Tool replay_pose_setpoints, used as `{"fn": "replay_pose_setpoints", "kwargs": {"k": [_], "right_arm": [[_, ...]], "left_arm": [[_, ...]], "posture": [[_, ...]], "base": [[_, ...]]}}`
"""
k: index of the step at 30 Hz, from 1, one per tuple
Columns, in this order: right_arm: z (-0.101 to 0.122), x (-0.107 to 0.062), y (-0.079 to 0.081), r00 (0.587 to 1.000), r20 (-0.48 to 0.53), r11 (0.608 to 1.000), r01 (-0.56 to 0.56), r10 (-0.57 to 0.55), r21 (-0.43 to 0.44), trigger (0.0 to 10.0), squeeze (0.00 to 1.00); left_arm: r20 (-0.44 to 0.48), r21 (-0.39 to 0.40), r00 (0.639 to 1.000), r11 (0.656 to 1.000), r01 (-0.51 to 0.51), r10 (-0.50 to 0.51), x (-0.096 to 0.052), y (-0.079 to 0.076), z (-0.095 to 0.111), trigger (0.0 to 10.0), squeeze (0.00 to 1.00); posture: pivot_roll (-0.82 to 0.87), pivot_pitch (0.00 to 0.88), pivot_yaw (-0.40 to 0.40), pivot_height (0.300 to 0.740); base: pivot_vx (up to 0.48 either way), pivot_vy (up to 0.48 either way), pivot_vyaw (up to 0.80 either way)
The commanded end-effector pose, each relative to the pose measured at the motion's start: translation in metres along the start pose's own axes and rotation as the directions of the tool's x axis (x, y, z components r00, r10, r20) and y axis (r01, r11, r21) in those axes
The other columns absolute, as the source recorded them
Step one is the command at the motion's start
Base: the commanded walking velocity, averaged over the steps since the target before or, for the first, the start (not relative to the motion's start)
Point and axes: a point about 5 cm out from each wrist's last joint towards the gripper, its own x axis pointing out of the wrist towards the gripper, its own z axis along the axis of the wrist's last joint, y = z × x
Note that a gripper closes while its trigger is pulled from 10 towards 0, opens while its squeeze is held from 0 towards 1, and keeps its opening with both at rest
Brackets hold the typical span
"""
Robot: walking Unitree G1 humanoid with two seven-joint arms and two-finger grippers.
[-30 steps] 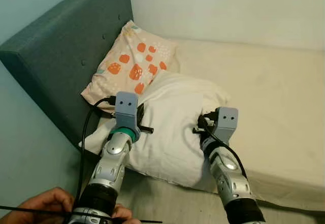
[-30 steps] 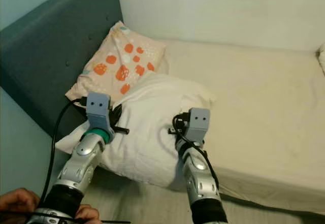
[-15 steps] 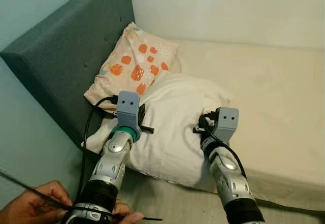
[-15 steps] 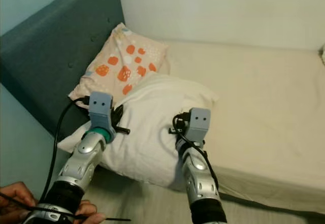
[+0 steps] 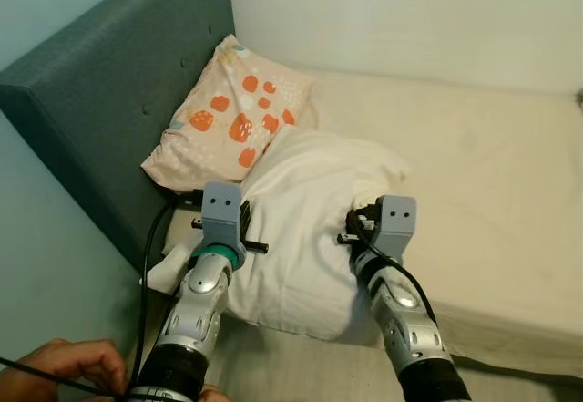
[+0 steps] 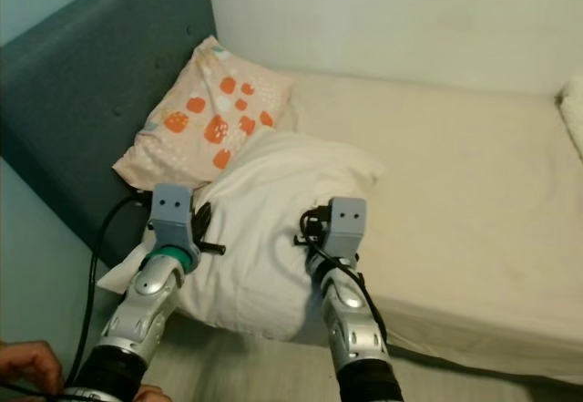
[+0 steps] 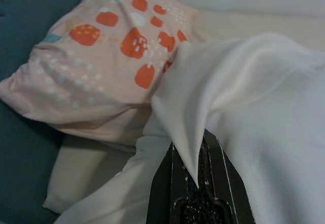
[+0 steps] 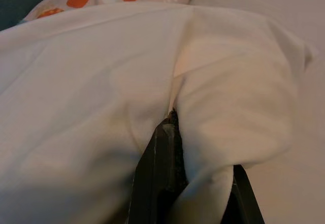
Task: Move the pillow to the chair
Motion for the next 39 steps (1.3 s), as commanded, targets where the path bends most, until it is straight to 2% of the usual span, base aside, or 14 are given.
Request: {"fn": "replay_pose_setpoints", "kwargs": {"k": [1,18,25,32,39], "right_arm": [[0.0063,0.0038,0.0134,0.998,0.030,0.998,-0.062,0.062,-0.006,10.0,0.00],[0.0081,0.0081,0.0149,0.997,0.033,0.997,-0.072,0.072,0.010,10.0,0.00],[0.0082,0.0086,0.0158,0.997,0.036,0.997,-0.071,0.070,0.019,10.0,0.00],[0.0100,0.0083,0.0105,0.998,0.050,0.999,-0.044,0.042,0.032,10.0,0.00],[0.0099,0.0079,0.0092,0.998,0.054,0.999,-0.037,0.035,0.032,10.0,0.00]], "left_arm": [[0.031,0.003,1.000,1.000,0.002,-0.002,-0.0023,-0.0024,0.0023,10.0,0.00],[0.059,0.010,0.998,0.999,-0.031,0.031,0.0010,0.0036,0.0086,10.0,0.00],[0.060,0.013,0.998,0.999,-0.033,0.032,0.0009,0.0052,0.0090,10.0,0.00],[0.062,0.017,0.998,1.000,0.005,-0.006,0.0045,-0.0029,0.0119,10.0,0.00],[0.061,0.020,0.998,1.000,0.014,-0.015,0.0054,-0.0046,0.0120,10.0,0.00]], "posture": [[0.01,0.003,0.020,0.740],[0.04,0.000,0.006,0.740],[0.04,0.000,0.020,0.740],[0.03,0.000,0.046,0.740],[0.03,0.000,0.049,0.740]], "base": [[0.000,0.000,0.00],[0.000,0.000,0.00],[0.000,0.000,-0.80],[0.000,0.000,-0.80],[0.000,0.000,-0.80]]}}
